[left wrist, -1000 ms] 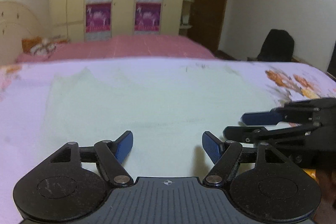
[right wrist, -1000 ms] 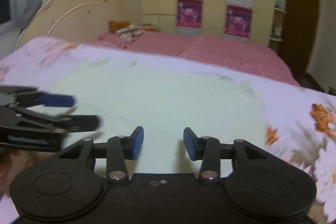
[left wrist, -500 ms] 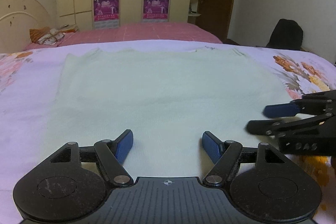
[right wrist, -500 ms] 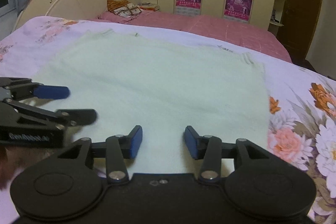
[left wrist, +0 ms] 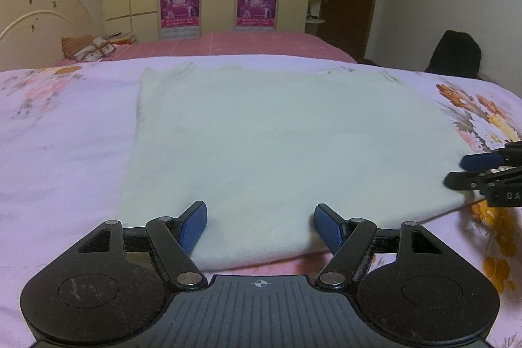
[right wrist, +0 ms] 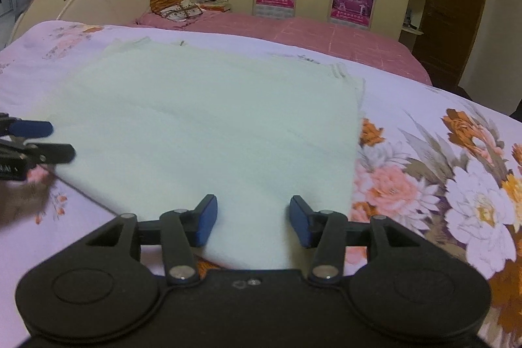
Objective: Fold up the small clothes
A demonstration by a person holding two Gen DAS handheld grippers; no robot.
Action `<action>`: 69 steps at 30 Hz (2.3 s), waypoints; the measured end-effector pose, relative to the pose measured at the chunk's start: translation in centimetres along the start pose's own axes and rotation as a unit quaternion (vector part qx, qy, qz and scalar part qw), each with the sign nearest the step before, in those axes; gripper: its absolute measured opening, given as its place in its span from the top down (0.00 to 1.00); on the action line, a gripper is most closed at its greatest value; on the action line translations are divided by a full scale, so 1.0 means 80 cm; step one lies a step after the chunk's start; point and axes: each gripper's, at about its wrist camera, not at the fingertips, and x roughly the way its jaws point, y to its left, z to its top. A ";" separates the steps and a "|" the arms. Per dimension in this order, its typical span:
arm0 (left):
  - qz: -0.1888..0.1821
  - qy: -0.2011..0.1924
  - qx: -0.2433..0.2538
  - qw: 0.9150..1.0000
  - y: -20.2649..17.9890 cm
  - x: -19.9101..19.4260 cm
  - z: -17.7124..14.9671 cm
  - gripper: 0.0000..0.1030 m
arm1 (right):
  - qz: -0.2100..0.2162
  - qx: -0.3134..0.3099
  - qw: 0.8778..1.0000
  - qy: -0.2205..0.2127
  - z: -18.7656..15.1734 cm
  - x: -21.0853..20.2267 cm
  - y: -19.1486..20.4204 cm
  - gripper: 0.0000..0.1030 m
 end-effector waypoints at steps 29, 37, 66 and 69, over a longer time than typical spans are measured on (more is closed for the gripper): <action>0.010 -0.003 -0.171 0.985 0.053 -0.065 -0.046 0.30 | 0.035 0.061 0.997 -0.026 -0.023 -0.064 -0.032 0.96; -0.019 0.000 -0.243 0.970 0.065 -0.047 -0.055 0.30 | 0.057 0.066 0.996 -0.031 -0.015 -0.061 -0.006 0.96; -0.090 -0.079 -0.510 0.852 0.121 0.098 -0.035 0.93 | 0.124 0.122 0.983 -0.056 0.079 0.050 0.034 0.91; -0.093 -0.094 -0.490 0.861 0.117 0.091 -0.020 0.93 | 0.116 0.108 0.986 -0.060 0.084 0.056 0.041 0.91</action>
